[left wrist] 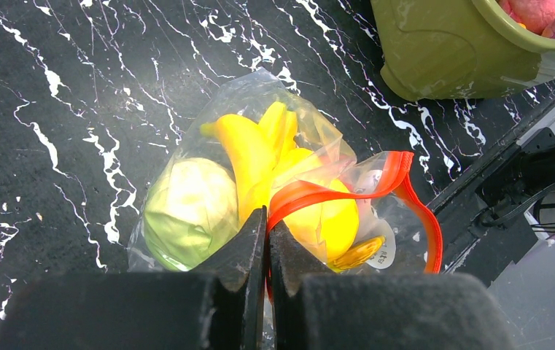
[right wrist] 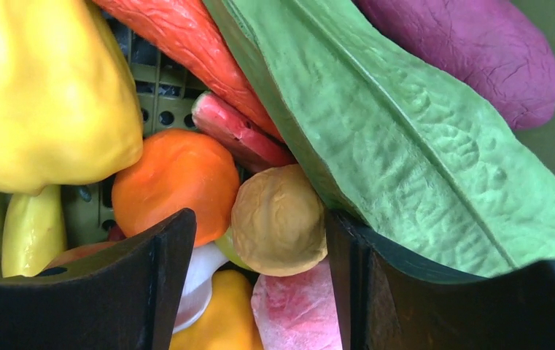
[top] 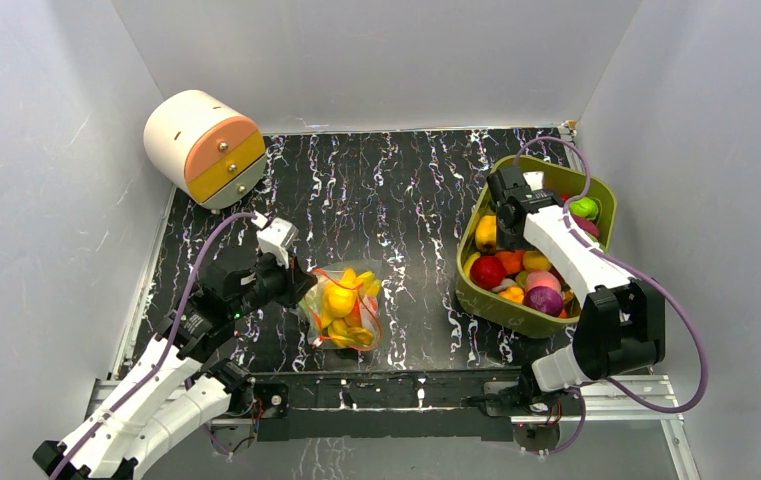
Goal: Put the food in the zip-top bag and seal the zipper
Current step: Pick up the fake fruit from the bin.
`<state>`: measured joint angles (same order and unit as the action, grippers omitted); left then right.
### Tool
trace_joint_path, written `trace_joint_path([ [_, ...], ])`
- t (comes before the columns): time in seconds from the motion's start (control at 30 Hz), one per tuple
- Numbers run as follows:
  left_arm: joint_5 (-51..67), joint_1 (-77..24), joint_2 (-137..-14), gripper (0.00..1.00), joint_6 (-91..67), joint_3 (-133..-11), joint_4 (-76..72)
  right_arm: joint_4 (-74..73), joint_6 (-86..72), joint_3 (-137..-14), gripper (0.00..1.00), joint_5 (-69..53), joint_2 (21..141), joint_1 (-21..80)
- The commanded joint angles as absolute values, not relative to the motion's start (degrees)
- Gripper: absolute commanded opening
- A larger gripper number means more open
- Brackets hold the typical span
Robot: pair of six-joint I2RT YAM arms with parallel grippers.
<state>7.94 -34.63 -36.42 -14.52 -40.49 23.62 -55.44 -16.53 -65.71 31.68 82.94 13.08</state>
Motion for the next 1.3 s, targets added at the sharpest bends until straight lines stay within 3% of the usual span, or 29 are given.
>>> trace_joint_path([
  [0.0, 8.26, -34.72, -36.03, 0.0, -13.89, -40.57, 23.11, -50.73, -15.22, -64.09, 0.65, 34.23, 82.67, 11.71],
  [0.43, 7.71, -34.72, -35.15, 0.0, -13.97, -40.46, 23.28, -50.89, -15.23, -63.28, 0.69, 33.62, 83.1, 11.51],
  [0.87, 7.31, -34.72, -34.89, 0.0, -14.11, -40.47, 23.38, -50.09, -15.01, -63.61, 0.51, 32.98, 79.95, 11.51],
  [1.27, 6.95, -34.8, -34.88, 0.0, -14.07, -40.44, 23.34, -48.08, -13.6, -62.66, 0.45, 30.64, 76.67, 11.51],
])
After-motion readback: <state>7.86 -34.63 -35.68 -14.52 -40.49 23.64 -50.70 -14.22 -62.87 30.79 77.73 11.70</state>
